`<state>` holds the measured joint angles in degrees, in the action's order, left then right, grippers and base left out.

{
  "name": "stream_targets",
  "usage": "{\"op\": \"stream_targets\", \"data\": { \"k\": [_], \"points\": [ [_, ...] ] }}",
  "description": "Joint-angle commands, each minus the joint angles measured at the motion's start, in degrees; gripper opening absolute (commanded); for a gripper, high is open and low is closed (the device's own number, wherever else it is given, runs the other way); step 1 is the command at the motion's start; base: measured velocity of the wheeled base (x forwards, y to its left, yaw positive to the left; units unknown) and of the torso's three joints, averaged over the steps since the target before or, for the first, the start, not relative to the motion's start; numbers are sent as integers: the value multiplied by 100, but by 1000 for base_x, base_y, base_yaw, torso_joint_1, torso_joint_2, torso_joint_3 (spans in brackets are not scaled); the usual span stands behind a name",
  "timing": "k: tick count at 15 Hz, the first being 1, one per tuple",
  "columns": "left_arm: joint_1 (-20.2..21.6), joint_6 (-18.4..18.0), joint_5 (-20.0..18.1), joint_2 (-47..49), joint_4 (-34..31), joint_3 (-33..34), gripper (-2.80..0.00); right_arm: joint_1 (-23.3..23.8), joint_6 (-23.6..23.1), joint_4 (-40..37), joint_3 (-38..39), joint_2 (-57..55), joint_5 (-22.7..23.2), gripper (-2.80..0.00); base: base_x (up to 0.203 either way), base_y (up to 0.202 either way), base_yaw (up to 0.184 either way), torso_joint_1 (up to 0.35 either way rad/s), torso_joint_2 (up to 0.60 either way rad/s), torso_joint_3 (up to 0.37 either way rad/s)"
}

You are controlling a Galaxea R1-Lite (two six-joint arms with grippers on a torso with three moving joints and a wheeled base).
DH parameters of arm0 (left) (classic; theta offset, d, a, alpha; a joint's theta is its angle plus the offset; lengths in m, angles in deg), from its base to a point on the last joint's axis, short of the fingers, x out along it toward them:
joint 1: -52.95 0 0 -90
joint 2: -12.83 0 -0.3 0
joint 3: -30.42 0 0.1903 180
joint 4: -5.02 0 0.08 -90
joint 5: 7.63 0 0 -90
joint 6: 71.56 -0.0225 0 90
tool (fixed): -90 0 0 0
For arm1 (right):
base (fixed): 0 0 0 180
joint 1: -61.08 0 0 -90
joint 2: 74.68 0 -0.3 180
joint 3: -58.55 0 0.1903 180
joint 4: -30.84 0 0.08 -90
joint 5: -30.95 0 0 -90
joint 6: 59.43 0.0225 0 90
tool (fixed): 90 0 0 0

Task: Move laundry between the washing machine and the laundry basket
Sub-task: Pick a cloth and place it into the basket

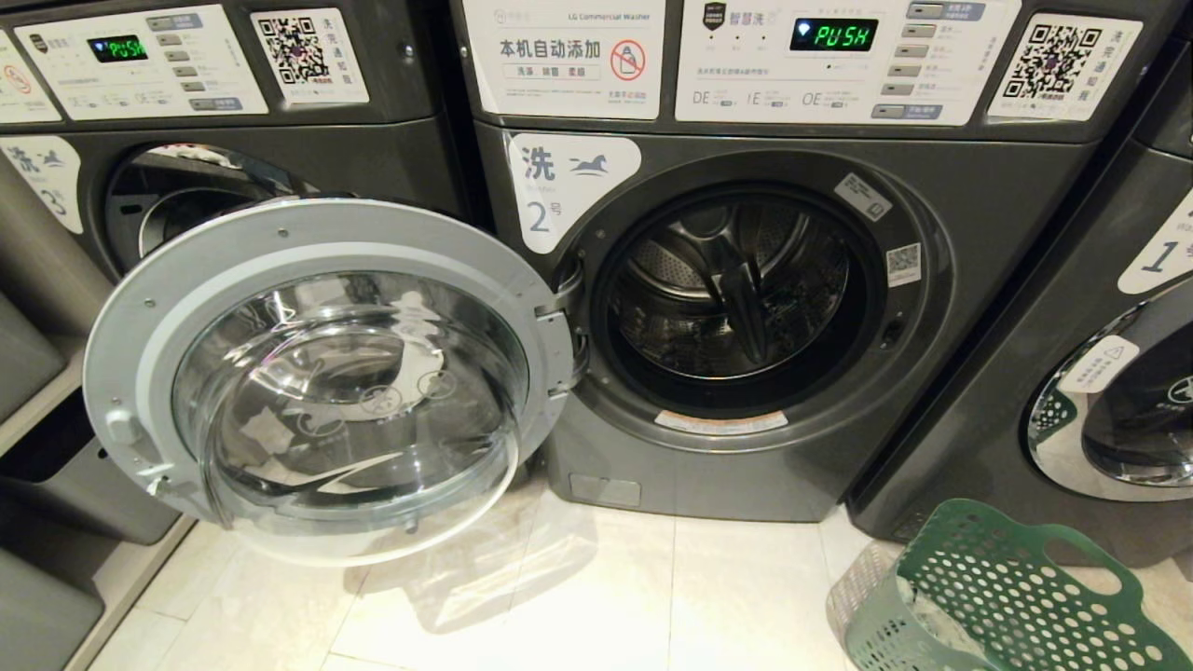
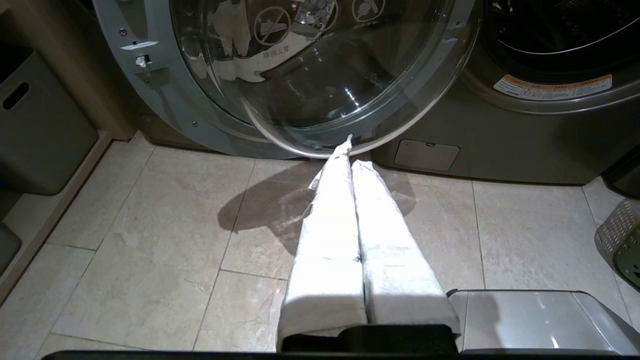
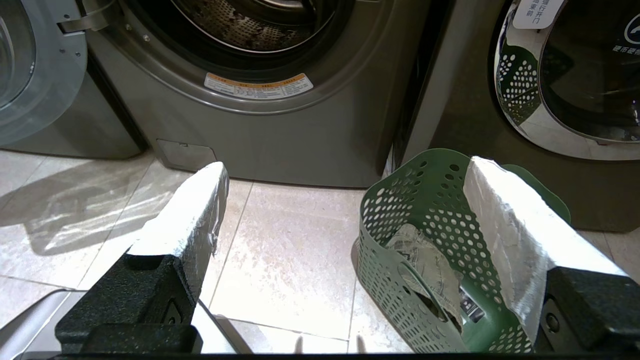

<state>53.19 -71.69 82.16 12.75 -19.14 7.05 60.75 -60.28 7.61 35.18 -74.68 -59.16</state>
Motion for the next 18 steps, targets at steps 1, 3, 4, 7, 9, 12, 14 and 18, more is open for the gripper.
{"op": "stream_targets", "data": {
  "k": [1, 3, 4, 7, 9, 12, 14, 18],
  "points": [
    [2, -14, -5, -10, 0, 9, -280, -2, -19, 4, 0, 9, 2, 0, 0, 0, 0, 0, 0, 0],
    [2, -31, -5, -10, 0, 9, -280, -2, -20, 4, 0, 9, 11, 0, 0, 0, 0, 0, 0, 0],
    [2, -31, -5, -10, -9, 9, -280, -2, 18, 4, 0, 9, 9, 0, 0, 0, 0, 0, 0, 0],
    [2, -140, -45, 9, -67, -261, -280, -2, 73, 13, 0, 9, -7, 0, 0, 0, 0, 0, 0, 0],
    [1, -282, -75, 404, -333, -1270, -280, -2, 15, 4, -9, 9, 11, 0, 0, 0, 0, 0, 0, 0],
    [-2, -264, -82, 2302, -916, -3241, -280, -2, 6, 4, -9, 9, 29, 0, 0, 0, 0, 0, 0, 0],
    [4, -71, -128, 3771, -1232, -4172, -280, -2, 6, 4, -9, 9, 29, 0, 0, 0, 0, 0, 0, 0],
    [248, 457, -188, 6836, -858, -5354, -280, -2, 40, 13, -2, 9, 5, 0, 0, 0, 0, 0, 0, 0]
  ]
}}
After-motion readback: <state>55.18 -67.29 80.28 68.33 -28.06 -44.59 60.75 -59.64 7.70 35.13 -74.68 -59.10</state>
